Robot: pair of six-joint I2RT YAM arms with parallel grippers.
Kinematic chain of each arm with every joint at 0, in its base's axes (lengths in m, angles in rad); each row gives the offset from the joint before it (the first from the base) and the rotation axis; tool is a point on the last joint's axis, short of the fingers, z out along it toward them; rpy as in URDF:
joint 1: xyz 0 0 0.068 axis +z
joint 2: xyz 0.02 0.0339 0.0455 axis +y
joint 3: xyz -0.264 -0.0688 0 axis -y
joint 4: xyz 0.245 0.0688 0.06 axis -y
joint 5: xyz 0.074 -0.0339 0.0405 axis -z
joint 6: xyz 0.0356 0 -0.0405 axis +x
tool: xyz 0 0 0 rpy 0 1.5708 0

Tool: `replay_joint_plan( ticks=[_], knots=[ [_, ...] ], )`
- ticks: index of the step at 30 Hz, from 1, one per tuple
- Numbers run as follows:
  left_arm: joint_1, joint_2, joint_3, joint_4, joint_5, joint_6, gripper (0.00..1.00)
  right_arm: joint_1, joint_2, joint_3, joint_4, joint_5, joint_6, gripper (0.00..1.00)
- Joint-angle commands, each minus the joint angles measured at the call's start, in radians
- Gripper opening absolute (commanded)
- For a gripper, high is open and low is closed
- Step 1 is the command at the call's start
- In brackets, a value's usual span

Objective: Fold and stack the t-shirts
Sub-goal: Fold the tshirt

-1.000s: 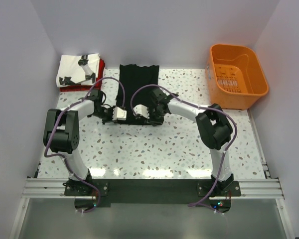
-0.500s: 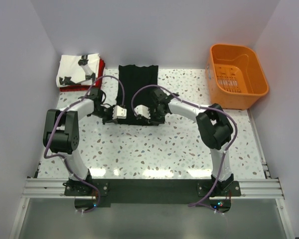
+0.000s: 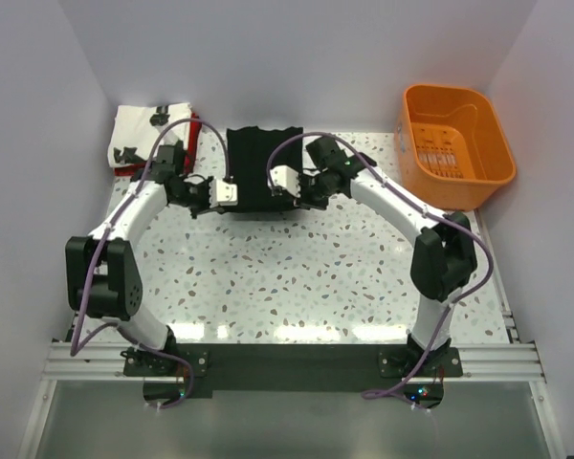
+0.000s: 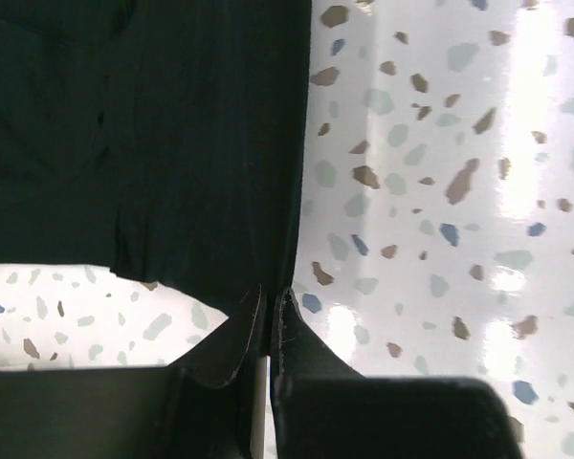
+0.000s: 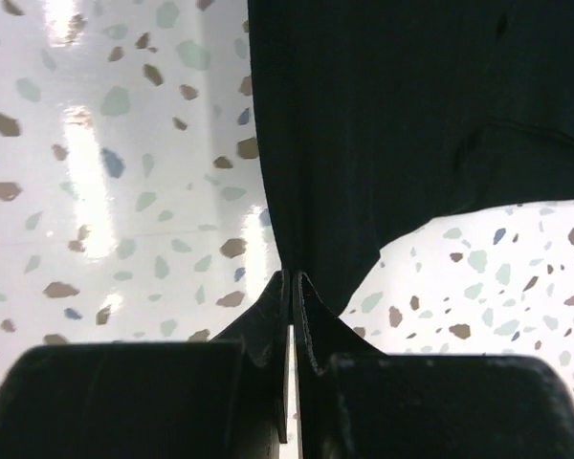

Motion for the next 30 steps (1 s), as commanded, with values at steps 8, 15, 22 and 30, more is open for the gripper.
replay_joint_plan(
  ticks=[8, 15, 22, 30],
  knots=[
    [-0.091, -0.372, -0.231, -0.432, 0.043, 0.113, 0.0, 0.11, -0.367, -0.322, -0.234, -0.111, 0.013, 0.0],
    [-0.102, -0.555, -0.193, -0.586, 0.074, 0.066, 0.0, 0.132, -0.525, -0.278, -0.372, -0.187, 0.063, 0.0],
    [-0.101, -0.329, 0.017, -0.577, 0.057, 0.047, 0.0, 0.043, -0.384, -0.175, -0.395, -0.193, -0.038, 0.0],
    [-0.069, -0.07, 0.198, -0.561, 0.063, 0.096, 0.0, -0.05, -0.133, 0.03, -0.502, -0.228, -0.166, 0.0]
  ],
)
